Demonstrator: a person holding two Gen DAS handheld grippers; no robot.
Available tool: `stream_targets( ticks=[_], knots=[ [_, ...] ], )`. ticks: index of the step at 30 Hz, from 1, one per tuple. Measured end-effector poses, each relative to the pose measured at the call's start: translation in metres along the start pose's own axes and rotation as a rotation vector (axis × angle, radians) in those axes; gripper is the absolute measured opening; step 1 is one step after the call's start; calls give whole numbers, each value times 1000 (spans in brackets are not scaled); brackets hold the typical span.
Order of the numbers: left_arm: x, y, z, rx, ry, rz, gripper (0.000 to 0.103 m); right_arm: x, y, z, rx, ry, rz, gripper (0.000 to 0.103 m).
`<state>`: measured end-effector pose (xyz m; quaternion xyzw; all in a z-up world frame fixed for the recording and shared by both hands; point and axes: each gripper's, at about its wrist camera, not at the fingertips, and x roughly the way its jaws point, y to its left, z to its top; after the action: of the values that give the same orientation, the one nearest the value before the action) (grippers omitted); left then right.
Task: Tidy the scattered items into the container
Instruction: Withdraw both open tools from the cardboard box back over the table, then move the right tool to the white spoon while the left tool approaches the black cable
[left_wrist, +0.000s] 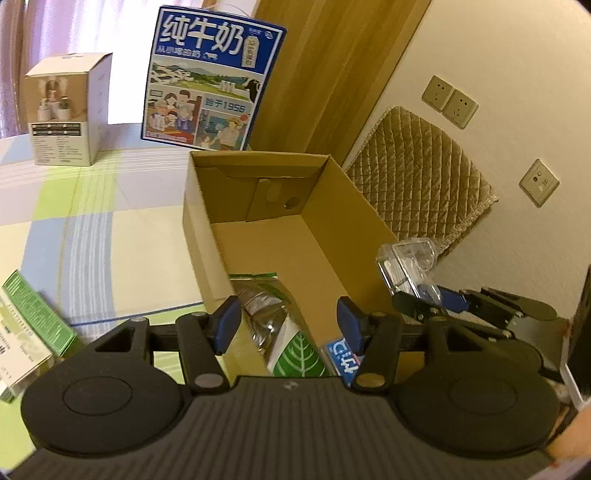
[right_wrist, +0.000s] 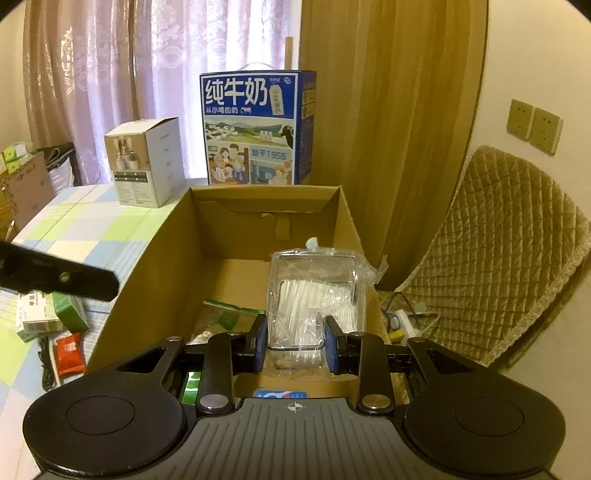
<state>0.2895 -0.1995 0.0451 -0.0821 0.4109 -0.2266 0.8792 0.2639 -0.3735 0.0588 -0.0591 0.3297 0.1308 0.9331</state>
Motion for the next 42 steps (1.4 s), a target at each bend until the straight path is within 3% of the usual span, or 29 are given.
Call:
stream_targets(
  ticks=[4,7,9,23,31,42],
  knots=[
    [-12,4,-7,2,-15,11,56,7,4,5,-3,1,24,31],
    [-19,6,-12,13,-19,23,59,7,6,7,-5,-8,21,50],
    [-24,9,-16,18,-26,36,69,5,7,7,2,-9,26,51],
    [-69,39,-73,-34,-25,120,79,-47,32,-23,49,-8,53,54],
    [-109,49,-105,-66,-34,168,81,-85,61,-40,64,-12,94,67],
    [-166,64,-147,-107,-43,243,84,-116,103,-61,51,7,149,74]
  ],
)
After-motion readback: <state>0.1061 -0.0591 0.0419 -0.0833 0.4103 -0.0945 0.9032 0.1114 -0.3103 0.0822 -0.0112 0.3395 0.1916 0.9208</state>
